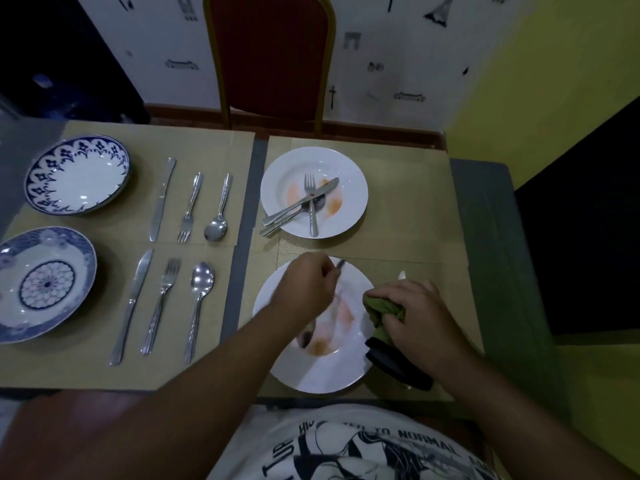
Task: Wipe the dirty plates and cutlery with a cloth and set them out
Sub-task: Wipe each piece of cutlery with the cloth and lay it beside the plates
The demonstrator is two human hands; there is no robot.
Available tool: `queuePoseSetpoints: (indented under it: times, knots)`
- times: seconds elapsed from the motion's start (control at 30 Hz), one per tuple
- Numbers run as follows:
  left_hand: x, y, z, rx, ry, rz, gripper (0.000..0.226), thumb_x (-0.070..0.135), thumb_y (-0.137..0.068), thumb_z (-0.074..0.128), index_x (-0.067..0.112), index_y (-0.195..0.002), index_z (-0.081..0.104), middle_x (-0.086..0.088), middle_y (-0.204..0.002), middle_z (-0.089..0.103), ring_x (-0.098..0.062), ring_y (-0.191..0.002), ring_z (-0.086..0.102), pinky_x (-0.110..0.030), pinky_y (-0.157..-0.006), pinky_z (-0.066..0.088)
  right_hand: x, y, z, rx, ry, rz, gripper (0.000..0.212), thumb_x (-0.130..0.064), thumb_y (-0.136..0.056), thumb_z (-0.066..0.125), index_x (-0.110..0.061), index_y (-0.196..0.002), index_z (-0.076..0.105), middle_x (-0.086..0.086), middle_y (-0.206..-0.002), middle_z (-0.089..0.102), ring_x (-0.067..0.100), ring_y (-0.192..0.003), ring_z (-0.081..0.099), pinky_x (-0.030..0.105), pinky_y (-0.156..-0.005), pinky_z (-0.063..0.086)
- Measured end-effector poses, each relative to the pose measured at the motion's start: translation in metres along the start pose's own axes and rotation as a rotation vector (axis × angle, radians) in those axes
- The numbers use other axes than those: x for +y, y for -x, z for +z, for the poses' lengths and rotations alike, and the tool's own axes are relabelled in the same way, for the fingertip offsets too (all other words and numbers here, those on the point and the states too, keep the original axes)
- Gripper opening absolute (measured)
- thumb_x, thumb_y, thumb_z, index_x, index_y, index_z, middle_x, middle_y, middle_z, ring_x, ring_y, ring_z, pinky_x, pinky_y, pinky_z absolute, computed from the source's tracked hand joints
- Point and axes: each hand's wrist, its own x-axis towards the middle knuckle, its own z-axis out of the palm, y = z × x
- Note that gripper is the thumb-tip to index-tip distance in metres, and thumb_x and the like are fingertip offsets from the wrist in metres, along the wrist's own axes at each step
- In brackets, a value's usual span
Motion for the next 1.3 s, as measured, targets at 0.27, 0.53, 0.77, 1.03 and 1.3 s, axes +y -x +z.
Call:
queuePoseSetpoints:
  times: [0.27, 0.53, 0.77, 1.03, 1.3]
  knots:
    - [-0.046, 0.037, -0.072, 0.134, 0.694, -0.522, 0.010, 0.009, -0.085, 0.067, 0.002, -0.085, 0.060, -0.021, -0.083, 0.072, -0.028, -0.074, 0.072, -0.046, -0.077, 0.060, -0.035, -0.014, 0.026, 0.048, 0.003, -0.004, 0.049, 0.001, -0.073, 0.058, -0.034, -0.104, 0.071, -0.016, -0.104, 0.066, 0.020, -0.102, 0.053, 0.001, -0.097, 0.011]
    - [-0.065, 0.090, -0.067, -0.192, 1.306, -0.920, 0.018, 0.000, -0.092, 0.060, -0.002, -0.108, 0.068, -0.020, -0.089, 0.072, -0.022, -0.076, 0.069, -0.027, -0.065, 0.061, -0.067, -0.013, 0.062, -0.002, 0.087, -0.110, 0.043, -0.003, -0.075, 0.056, -0.031, -0.106, 0.069, -0.016, -0.108, 0.063, 0.018, -0.104, 0.043, 0.029, -0.092, 0.040]
    - [-0.074, 0.105, -0.063, -0.267, 1.352, -0.874, 0.025, -0.009, -0.092, 0.058, -0.004, -0.114, 0.067, -0.019, -0.101, 0.076, -0.028, -0.100, 0.073, -0.026, -0.081, 0.061, -0.051, -0.020, 0.077, -0.033, 0.236, -0.176, 0.036, -0.011, -0.073, 0.063, -0.029, -0.104, 0.066, -0.012, -0.108, 0.065, 0.023, -0.099, 0.046, 0.045, -0.077, 0.050]
    - [-0.082, 0.100, -0.061, -0.374, 1.439, -0.945, 0.032, -0.015, -0.089, 0.055, -0.006, -0.118, 0.063, -0.025, -0.109, 0.069, -0.025, -0.088, 0.069, -0.024, -0.070, 0.062, -0.050, -0.024, 0.066, 0.126, 0.312, -0.124, 0.048, -0.012, -0.056, 0.077, -0.029, -0.100, 0.070, -0.012, -0.105, 0.066, 0.019, -0.094, 0.050, 0.042, -0.095, 0.041]
    - [-0.087, 0.103, -0.061, -0.688, 1.373, -0.828, 0.042, -0.021, -0.085, 0.055, -0.008, -0.124, 0.063, -0.016, -0.095, 0.067, -0.022, -0.086, 0.067, -0.030, -0.083, 0.054, -0.048, -0.020, 0.075, 0.049, 0.409, -0.284, 0.053, -0.007, -0.053, 0.081, -0.032, -0.099, 0.068, -0.017, -0.108, 0.062, 0.020, -0.096, 0.052, 0.044, -0.081, 0.043]
